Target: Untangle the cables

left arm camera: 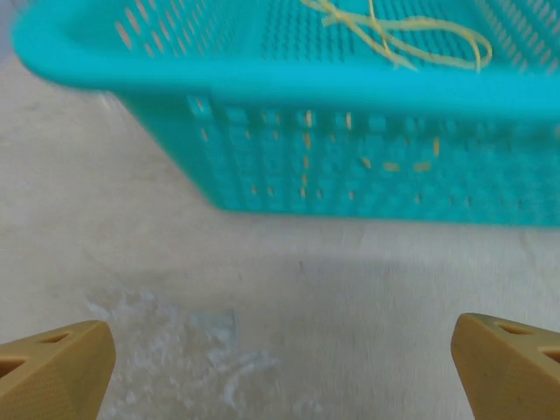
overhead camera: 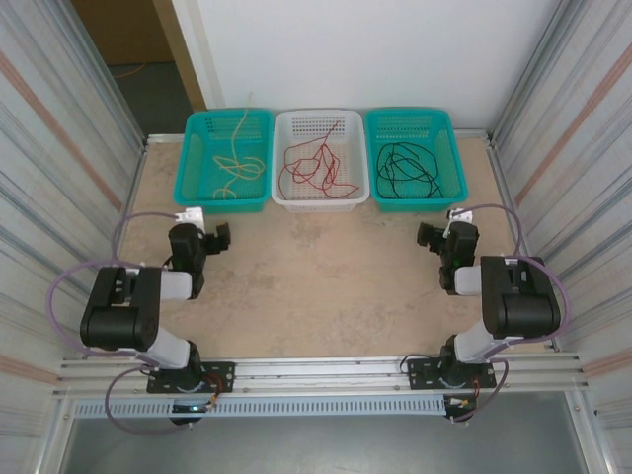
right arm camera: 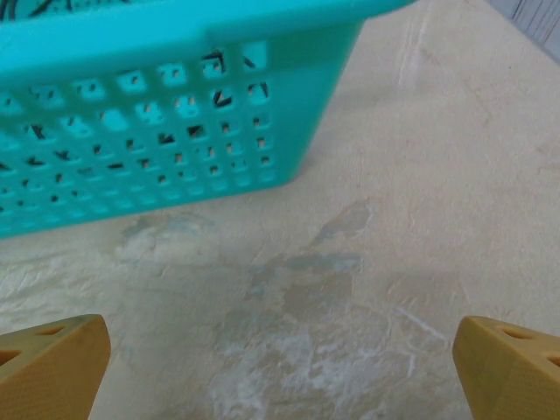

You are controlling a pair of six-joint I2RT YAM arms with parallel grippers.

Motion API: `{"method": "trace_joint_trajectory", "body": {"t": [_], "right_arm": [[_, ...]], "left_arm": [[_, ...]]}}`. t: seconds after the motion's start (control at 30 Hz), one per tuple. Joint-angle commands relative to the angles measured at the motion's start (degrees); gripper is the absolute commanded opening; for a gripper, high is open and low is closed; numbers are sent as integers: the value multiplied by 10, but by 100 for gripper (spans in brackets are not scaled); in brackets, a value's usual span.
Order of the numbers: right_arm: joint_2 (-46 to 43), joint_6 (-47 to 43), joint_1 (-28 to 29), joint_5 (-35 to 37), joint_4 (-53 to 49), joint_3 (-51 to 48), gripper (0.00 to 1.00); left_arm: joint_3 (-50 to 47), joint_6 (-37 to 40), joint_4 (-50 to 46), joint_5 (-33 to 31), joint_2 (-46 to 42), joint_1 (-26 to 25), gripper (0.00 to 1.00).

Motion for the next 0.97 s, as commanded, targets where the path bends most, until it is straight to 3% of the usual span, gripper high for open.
{"method": "trace_joint_trajectory", "body": {"t": [0.0, 0.03, 0.1, 0.13, 0.2, 0.27, 0.7, 0.77, 0.93], "right_arm": [[-5, -8, 3, -18, 20, 17, 99], [-7, -11, 9, -10, 9, 20, 99], [-6, -14, 11, -7, 16, 18, 99], [-7, -12, 10, -8, 15, 18, 99], [-7, -13, 10, -8, 15, 17, 99], [-6, -13, 10, -8, 17, 18, 99], [-5, -13, 10, -10, 12, 19, 99], [4, -22, 0, -65, -13, 36, 99], [-6, -22, -2, -65, 2, 24, 99]], "left_arm": [[11, 34, 43, 13, 1, 8, 99], [15, 29, 11, 24, -14, 11, 99], [7, 40, 58, 4, 3, 3, 99], [17, 40, 16, -23, -9, -10, 99], [7, 54, 64, -42, 5, -20, 99], [14, 46, 26, -35, -7, -19, 99], [19, 45, 22, -20, -5, -11, 99], [18, 45, 22, -20, -5, -12, 99], [17, 45, 22, -20, -5, -12, 99]]}}
